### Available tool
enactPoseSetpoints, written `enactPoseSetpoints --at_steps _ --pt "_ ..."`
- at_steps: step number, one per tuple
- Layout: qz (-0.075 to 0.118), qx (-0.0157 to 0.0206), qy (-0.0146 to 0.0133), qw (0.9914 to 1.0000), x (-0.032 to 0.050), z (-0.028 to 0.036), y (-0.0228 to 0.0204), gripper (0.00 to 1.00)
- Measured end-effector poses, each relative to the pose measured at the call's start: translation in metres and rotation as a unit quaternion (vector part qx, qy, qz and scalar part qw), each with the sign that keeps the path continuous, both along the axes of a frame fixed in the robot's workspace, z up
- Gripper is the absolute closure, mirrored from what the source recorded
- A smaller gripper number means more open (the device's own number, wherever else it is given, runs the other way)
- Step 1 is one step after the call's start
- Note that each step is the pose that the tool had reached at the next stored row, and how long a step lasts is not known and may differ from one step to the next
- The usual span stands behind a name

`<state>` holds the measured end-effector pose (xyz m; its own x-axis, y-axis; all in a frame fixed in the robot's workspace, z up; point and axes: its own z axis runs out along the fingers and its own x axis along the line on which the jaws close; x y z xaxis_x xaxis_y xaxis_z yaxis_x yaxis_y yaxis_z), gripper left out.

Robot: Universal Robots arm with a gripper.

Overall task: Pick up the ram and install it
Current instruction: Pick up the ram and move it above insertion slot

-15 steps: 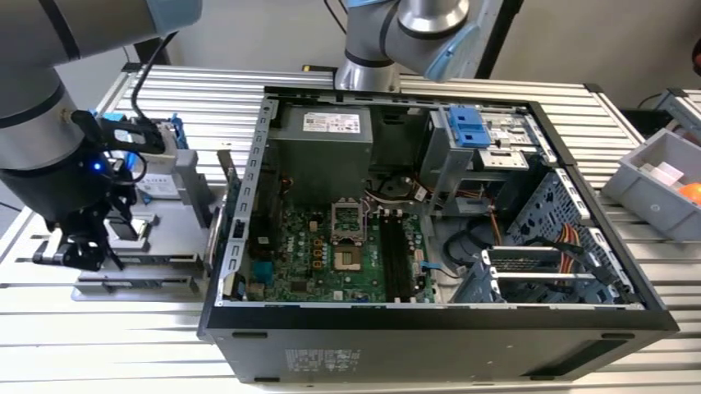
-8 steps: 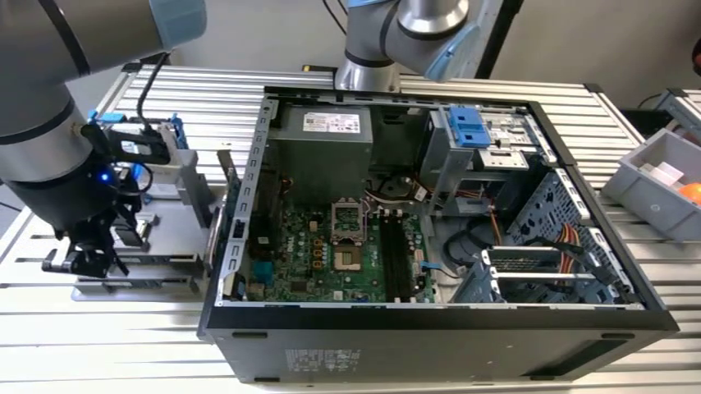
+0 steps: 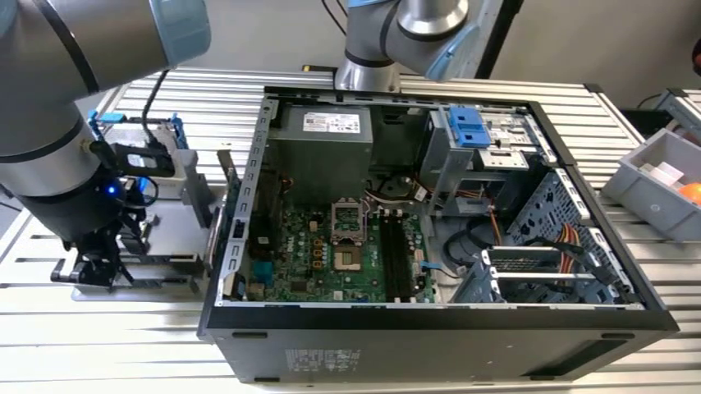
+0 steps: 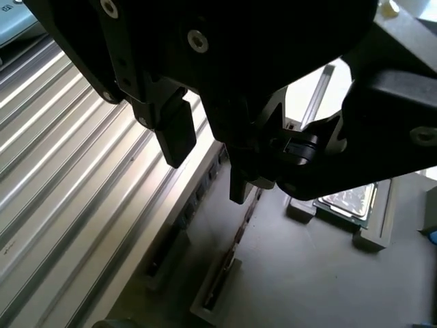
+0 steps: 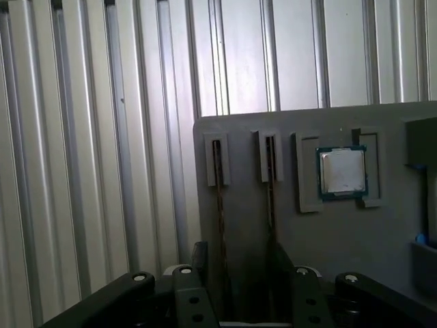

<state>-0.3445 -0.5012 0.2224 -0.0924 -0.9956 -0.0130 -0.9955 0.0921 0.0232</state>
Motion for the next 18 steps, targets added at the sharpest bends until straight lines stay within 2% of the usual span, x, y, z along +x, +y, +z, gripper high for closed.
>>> enactPoseSetpoints --at_steps 10,18 --pt "0.000 -0.0007 0.0001 1.00000 0.0028 -0.0179 -0.0010 0.00" --pt "0.000 -0.0007 0.0001 1.00000 0.0028 -0.0263 -0.0045 0.00"
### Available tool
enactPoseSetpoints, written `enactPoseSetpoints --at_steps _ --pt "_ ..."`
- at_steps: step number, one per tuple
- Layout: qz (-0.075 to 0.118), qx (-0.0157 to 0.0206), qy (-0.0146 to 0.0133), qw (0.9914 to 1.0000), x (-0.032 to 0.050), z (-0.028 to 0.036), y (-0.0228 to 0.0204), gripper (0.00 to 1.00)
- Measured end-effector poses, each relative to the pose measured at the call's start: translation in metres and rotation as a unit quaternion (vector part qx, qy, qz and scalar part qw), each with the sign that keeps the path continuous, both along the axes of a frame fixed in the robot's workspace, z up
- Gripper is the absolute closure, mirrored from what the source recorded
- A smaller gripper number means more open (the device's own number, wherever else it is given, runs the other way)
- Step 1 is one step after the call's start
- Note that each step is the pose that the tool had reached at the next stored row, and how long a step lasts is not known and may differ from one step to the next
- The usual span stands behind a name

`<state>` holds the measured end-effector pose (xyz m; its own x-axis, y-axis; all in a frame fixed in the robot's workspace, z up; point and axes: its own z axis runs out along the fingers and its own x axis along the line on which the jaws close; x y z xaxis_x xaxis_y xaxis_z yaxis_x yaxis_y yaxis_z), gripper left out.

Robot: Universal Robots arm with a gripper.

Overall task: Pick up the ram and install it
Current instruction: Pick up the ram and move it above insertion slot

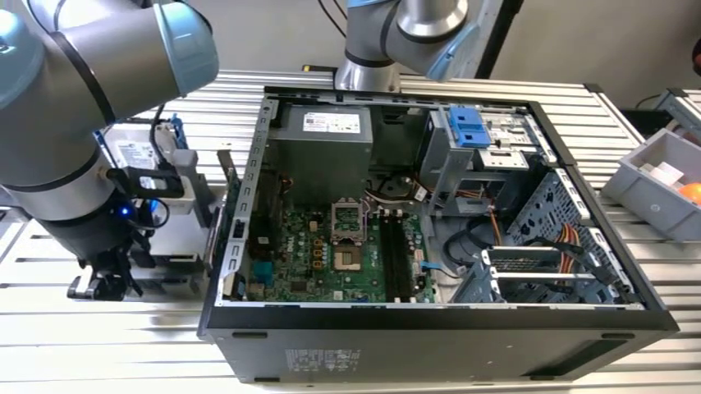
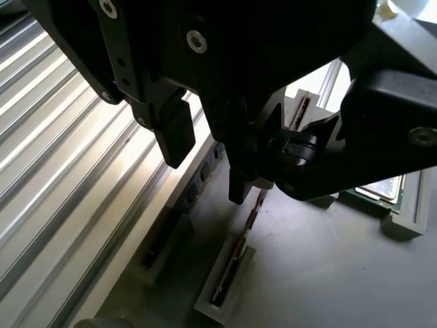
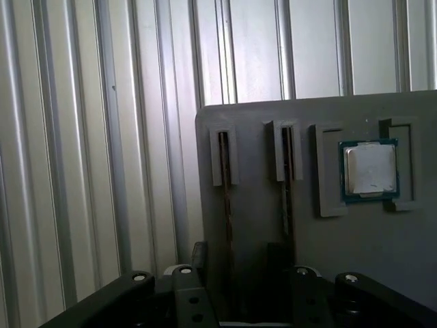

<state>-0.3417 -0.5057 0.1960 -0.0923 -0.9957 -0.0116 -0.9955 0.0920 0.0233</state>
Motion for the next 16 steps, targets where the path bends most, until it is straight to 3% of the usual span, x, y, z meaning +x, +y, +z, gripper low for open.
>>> enactPoseSetpoints --at_steps 16 --pt "0.013 0.0000 -0.0001 0.99991 0.0000 -0.0053 -0.0011 0.00"
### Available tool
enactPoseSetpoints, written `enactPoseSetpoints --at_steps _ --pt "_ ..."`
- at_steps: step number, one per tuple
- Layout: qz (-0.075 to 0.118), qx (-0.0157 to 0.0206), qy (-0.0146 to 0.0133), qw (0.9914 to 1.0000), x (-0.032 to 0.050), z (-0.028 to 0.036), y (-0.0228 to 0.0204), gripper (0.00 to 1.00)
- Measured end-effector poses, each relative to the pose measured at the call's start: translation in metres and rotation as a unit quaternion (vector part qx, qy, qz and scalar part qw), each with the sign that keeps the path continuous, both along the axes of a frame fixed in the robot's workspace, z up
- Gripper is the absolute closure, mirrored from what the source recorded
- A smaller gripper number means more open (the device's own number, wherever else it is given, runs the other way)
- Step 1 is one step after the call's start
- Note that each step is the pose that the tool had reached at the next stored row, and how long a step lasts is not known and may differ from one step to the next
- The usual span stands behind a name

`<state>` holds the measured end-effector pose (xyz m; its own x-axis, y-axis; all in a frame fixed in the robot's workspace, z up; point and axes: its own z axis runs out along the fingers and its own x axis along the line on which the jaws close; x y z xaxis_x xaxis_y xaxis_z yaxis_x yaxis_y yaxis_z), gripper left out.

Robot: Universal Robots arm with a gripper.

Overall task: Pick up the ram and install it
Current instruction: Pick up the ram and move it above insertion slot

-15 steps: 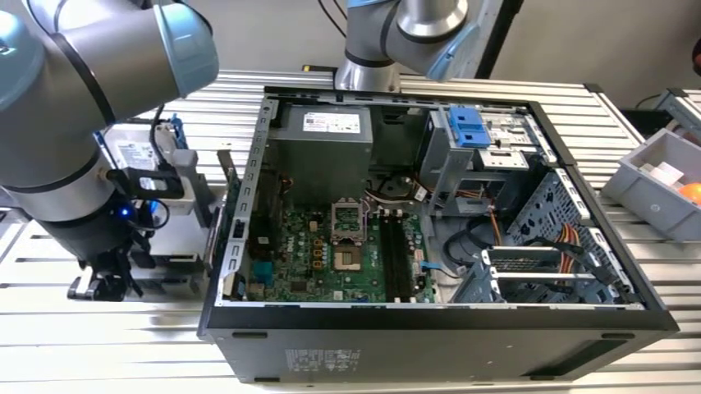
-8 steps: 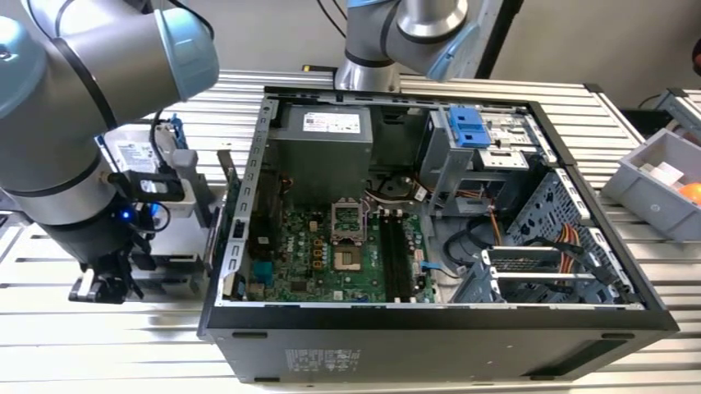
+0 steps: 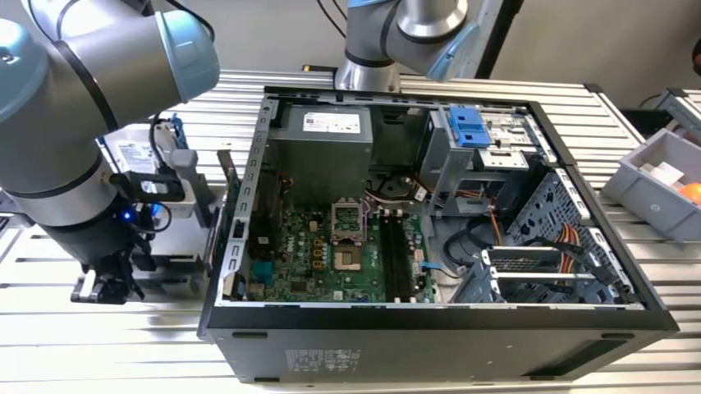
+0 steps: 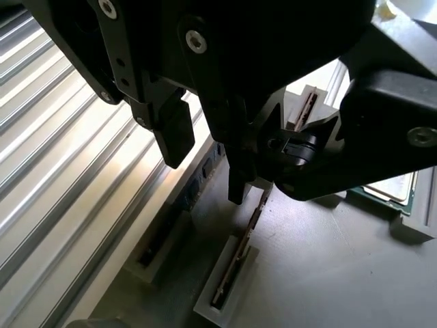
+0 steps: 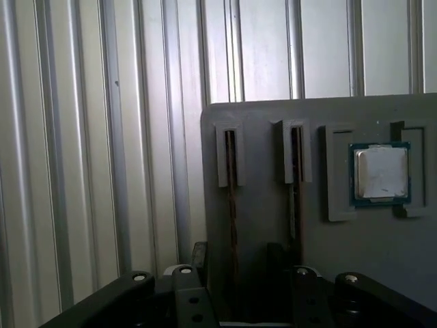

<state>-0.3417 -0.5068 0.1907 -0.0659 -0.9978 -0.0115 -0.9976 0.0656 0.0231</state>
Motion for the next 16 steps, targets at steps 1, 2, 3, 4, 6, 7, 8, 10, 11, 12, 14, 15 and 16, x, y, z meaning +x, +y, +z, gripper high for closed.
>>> enactPoseSetpoints --at_steps 1,2,3,4,6,7,8,10,11,12,14,15,16 --pt "0.002 0.0000 -0.0002 1.00000 0.0000 -0.0001 0.0000 0.00" --pt "0.004 0.0000 -0.0006 0.99999 0.0000 -0.0002 0.0001 0.00" --pt "0.006 0.0002 -0.0010 0.99998 0.0000 -0.0004 0.0003 0.00" --pt "0.007 0.0002 -0.0011 0.99998 0.0000 -0.0004 0.0004 0.00" --pt "0.007 0.0001 -0.0010 0.99998 0.0000 -0.0004 0.0004 0.00" --pt "0.007 0.0001 -0.0010 0.99998 0.0000 -0.0003 0.0004 0.00" --pt "0.007 0.0001 -0.0010 0.99998 0.0000 -0.0003 0.0004 0.00" --pt "0.007 0.0000 -0.0009 0.99998 -0.0001 -0.0003 0.0004 0.00" --pt "0.007 0.0000 -0.0010 0.99998 -0.0001 -0.0003 0.0004 0.00" --pt "0.007 0.0000 -0.0009 0.99998 -0.0001 -0.0002 0.0004 0.00" --pt "0.007 0.0000 -0.0009 0.99998 -0.0001 -0.0002 0.0004 0.00" --pt "0.007 0.0000 -0.0009 0.99998 -0.0001 -0.0002 0.0004 0.00" --pt "0.007 0.0001 -0.0009 0.99998 -0.0001 -0.0002 0.0004 1.00"
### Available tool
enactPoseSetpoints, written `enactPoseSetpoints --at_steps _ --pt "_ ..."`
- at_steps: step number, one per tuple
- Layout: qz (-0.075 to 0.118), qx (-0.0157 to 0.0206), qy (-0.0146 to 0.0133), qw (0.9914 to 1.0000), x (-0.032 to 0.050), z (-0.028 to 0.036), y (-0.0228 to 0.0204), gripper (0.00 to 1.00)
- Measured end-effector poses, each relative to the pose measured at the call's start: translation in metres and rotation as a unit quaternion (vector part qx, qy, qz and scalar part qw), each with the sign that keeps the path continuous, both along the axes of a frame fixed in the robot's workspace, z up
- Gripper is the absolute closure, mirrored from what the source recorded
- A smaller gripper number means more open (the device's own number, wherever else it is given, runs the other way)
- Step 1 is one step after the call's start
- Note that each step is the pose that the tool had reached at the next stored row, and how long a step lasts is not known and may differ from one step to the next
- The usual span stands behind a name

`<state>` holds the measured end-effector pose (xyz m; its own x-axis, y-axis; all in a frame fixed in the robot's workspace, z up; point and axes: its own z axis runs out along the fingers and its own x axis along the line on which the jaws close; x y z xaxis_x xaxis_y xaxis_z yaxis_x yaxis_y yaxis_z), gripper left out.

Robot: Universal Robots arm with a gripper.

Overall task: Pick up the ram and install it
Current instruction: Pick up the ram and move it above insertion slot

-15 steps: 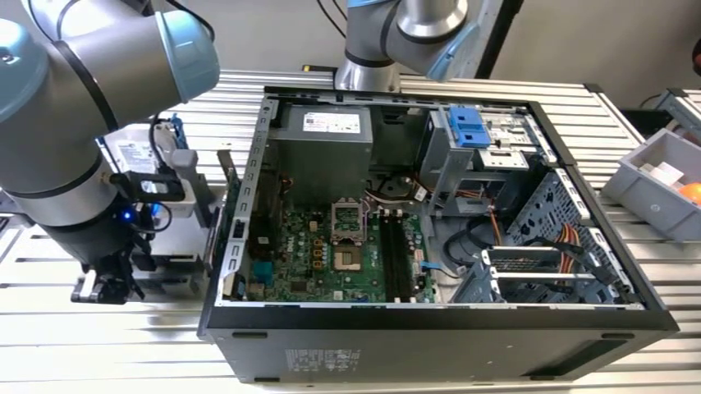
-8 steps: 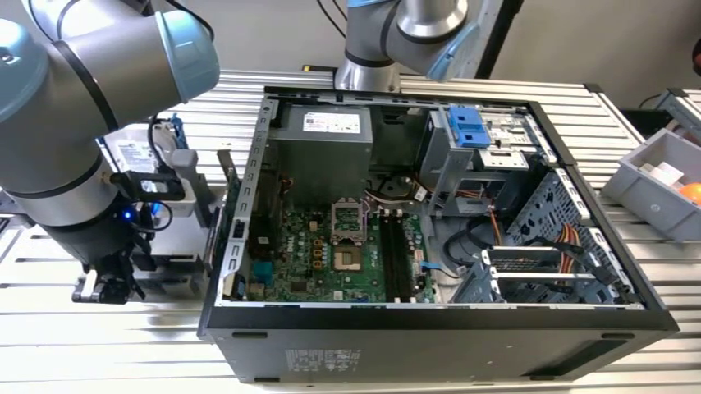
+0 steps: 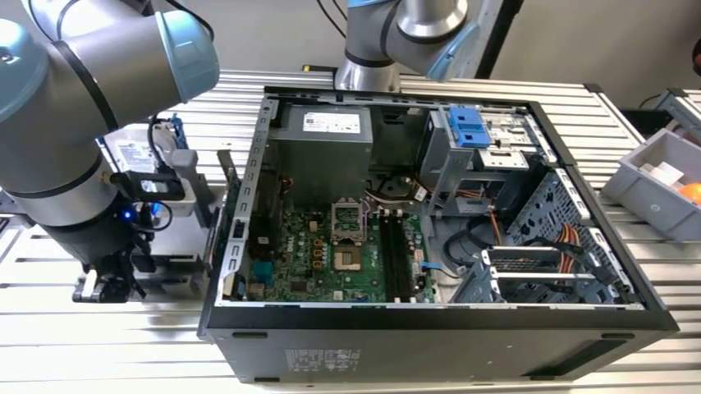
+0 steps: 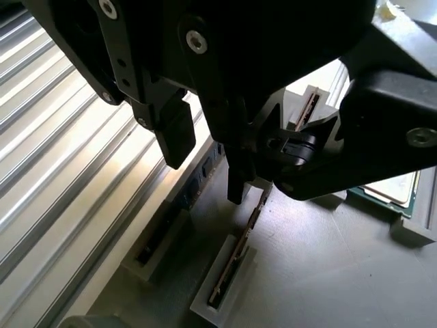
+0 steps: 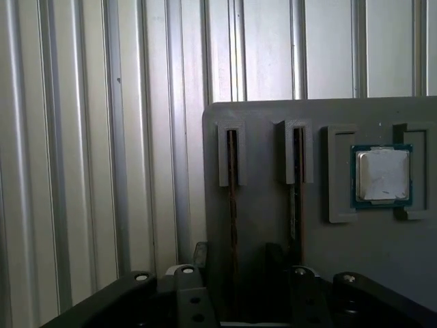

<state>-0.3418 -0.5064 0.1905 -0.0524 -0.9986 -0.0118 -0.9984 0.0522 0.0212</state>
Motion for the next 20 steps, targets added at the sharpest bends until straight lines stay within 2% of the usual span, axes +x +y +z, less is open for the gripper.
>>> enactPoseSetpoints --at_steps 20 --pt "0.000 0.0000 0.0000 1.00000 -0.0002 0.0000 0.0000 1.00"
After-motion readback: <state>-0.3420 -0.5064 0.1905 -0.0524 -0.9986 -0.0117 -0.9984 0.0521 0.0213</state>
